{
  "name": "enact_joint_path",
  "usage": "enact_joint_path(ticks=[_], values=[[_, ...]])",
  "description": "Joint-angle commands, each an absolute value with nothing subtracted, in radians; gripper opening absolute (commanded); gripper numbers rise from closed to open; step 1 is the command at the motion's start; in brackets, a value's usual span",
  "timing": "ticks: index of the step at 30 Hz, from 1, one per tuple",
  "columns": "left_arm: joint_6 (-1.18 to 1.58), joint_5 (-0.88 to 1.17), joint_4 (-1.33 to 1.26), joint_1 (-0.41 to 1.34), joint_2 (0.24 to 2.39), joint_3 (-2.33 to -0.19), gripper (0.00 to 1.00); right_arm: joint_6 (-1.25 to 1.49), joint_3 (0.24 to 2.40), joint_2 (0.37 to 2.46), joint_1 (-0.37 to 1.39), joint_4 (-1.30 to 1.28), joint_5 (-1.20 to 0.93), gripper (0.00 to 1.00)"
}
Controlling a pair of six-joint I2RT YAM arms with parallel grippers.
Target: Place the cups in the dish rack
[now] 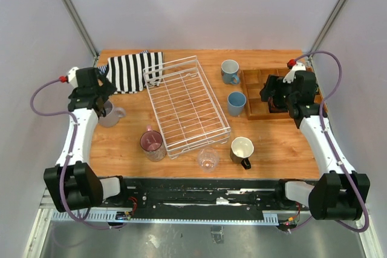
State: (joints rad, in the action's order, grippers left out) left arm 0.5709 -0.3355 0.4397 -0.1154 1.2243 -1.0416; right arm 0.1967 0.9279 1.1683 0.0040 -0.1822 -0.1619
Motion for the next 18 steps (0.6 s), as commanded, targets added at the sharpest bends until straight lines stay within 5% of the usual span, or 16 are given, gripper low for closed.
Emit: enact_joint_path(ticks=[1, 7, 18], values=[[0.610, -0.190, 0.529, -0.276, 1.233, -1.044, 0.97, 0.288, 1.001, 1.188, 0.000, -0.262, -0.273, 0.90], [0.544, -0.152, 0.542, -0.359, 1.292, -1.056, 0.72, 0.316, 1.059, 1.208, 0.000, -0.310, -0.323, 0.85], [0.522, -0.169, 0.528, -0.364, 1.401, -1.052, 0.50, 0.344, 1.117, 1.232, 0.000, -0.329, -0.377, 0.87]])
